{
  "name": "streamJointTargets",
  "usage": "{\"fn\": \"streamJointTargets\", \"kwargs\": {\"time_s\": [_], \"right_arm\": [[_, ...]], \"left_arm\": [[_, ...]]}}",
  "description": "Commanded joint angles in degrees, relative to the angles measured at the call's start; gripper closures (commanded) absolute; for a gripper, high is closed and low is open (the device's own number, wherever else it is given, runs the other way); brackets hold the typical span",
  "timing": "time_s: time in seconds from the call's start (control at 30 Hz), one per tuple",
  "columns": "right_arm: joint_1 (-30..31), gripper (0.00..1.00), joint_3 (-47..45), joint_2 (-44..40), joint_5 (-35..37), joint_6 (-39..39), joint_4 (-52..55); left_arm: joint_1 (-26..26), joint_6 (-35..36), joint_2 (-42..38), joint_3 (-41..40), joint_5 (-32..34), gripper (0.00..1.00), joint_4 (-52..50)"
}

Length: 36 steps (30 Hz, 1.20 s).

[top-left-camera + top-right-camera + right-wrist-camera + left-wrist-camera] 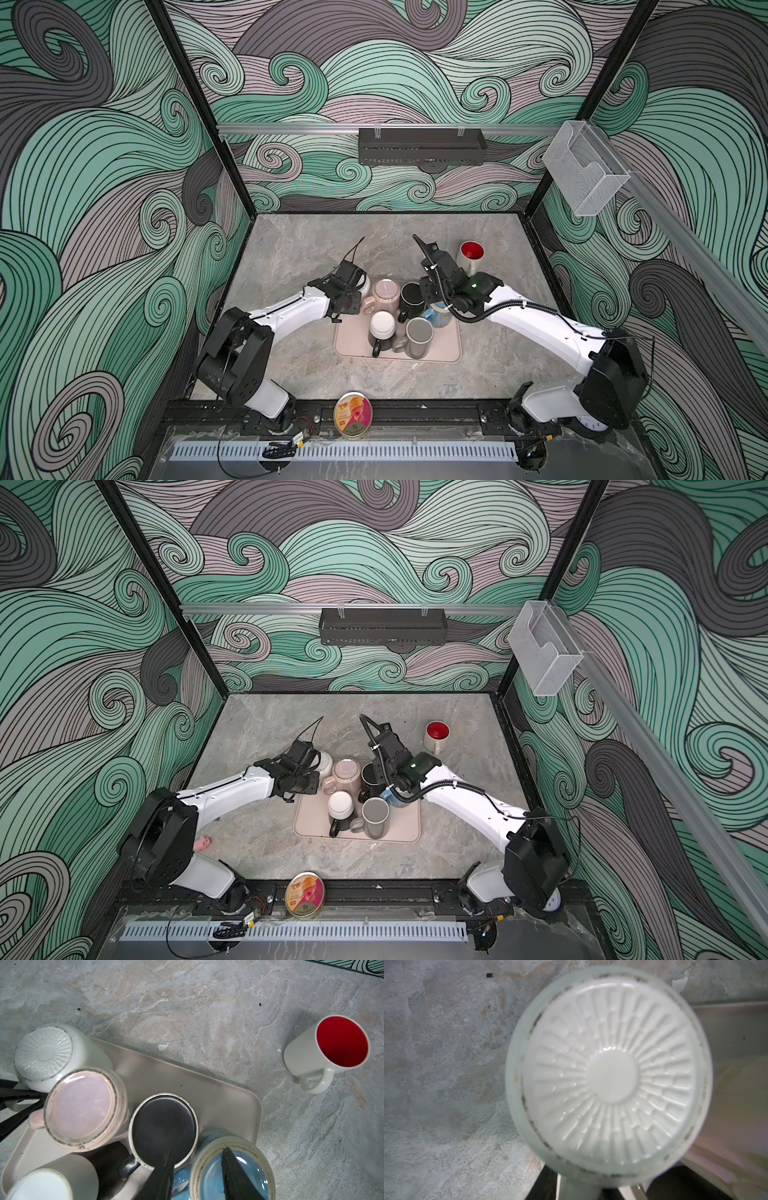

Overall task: Turn the mug right side up
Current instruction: Pick up the mug from the tray.

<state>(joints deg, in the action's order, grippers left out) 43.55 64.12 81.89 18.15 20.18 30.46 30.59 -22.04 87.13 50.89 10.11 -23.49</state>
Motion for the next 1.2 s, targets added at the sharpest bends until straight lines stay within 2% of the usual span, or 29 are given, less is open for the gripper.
{"fn": "streamJointTargets", "kwargs": {"time_s": [0.0,0.33,0.6,0.7,0.8,1.1,1.17], "right_arm": [[0.5,0.60,-0.3,-1.5,0.6,0.9,0.1],[0.7,0.60,-0.6,-2.2,0.7,0.8,0.0],[0.9,0.60,-0.7,-2.6,0.8,0.8,-0.1],[1.0,0.60,-0.7,-2.4,0.8,0.9,-0.1],[1.3,0.60,-0.6,-2.5,0.8,0.8,-0.3],[1.4,0.60,0.1,-2.0,0.4,0.6,-0.9],[1.4,0.60,0.3,-2.0,0.3,0.6,-1.1]], "left_arm": [[0.3,0.0,-0.8,1.6,1.4,0.71,1.0],[0.4,-0.1,-1.7,0.7,1.5,0.76,1.5],[1.0,0.5,-2.4,0.8,4.2,0.83,0.7],[1.6,0.5,-2.6,0.8,5.0,0.88,0.2],[2.0,0.6,-3.0,0.7,5.9,1.00,-0.1],[2.7,0.9,-5.2,1.3,8.2,1.00,-1.5],[2.9,1.2,-7.7,1.7,8.8,1.00,-2.1]]}}
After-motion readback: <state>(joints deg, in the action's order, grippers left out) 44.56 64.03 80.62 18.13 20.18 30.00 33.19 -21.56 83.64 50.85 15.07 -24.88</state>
